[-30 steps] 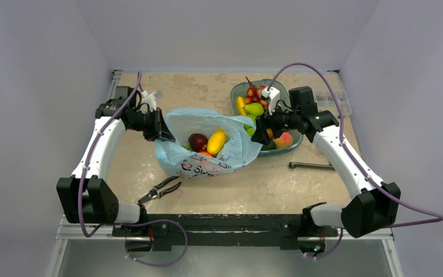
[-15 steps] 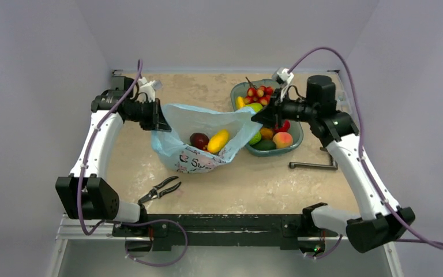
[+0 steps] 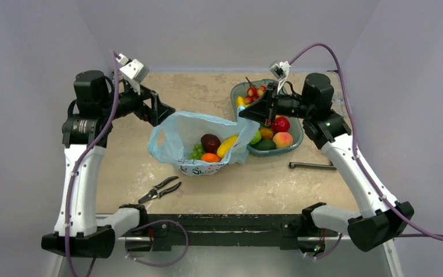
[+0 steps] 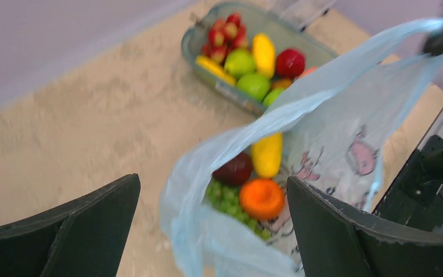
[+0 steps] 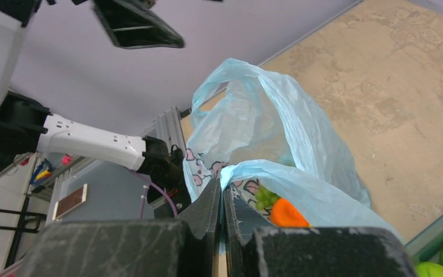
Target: Place the fake fruits into the plastic bag and tie a complex knot
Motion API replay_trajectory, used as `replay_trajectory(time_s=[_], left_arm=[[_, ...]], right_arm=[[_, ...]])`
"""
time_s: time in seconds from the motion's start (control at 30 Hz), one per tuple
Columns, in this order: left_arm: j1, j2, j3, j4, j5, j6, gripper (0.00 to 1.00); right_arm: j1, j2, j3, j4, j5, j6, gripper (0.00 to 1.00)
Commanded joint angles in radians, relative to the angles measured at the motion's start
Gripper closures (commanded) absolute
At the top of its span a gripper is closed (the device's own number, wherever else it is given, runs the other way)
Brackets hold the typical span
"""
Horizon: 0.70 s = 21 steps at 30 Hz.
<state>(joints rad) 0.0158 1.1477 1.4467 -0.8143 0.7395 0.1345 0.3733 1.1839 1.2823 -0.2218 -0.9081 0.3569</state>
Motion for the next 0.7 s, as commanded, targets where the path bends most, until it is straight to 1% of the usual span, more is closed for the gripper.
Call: replay_trajectory(time_s=[0.0,0.03,0.1,0.2,0.23,0.37,0.53,0.57,0.6,0.67], left_arm=[[-0.206,-0.032,0.116,0.208,0.02,-0.089,0.0],[-0.272,-0.026,0.116,0.216,-0.006,-0.094,0.0],[-0.38,-0.025,0.069,0.316,-0.068,-0.153,0.0],[-0.507,0.024,0.047,0.377,-0.136,-0.185,0.0],[-0.547,0.035,0.032,0.405,-0.138,-0.192,0.0],[-0.651,0.039,-0.067,0.571,-0.19,-0.191,0.0],[-0.728,0.066,-0.136,0.664,-0.256,-0.158,0.0],[-0.735,0.068,-0.149,0.684,-0.271,-0.154,0.02],[-0.74,0.072,-0.158,0.699,-0.282,-0.15,0.07],[-0.744,0.075,-0.172,0.719,-0.286,-0.152,0.22]], right_arm=[[0.036,-0.038,0.0,0.122,0.019,0.054,1.0],[0.049,-0.043,-0.011,0.148,0.028,0.064,1.0],[0.073,-0.047,-0.016,0.172,0.058,0.067,1.0],[0.104,-0.047,-0.019,0.203,0.09,0.067,1.0],[0.111,-0.046,-0.021,0.212,0.096,0.064,1.0],[0.124,-0.038,-0.03,0.243,0.104,0.068,1.0],[0.131,-0.039,-0.036,0.279,0.112,0.074,1.0],[0.133,-0.041,-0.038,0.282,0.115,0.073,1.0],[0.133,-0.042,-0.038,0.285,0.118,0.069,1.0],[0.134,-0.044,-0.039,0.285,0.126,0.064,1.0]])
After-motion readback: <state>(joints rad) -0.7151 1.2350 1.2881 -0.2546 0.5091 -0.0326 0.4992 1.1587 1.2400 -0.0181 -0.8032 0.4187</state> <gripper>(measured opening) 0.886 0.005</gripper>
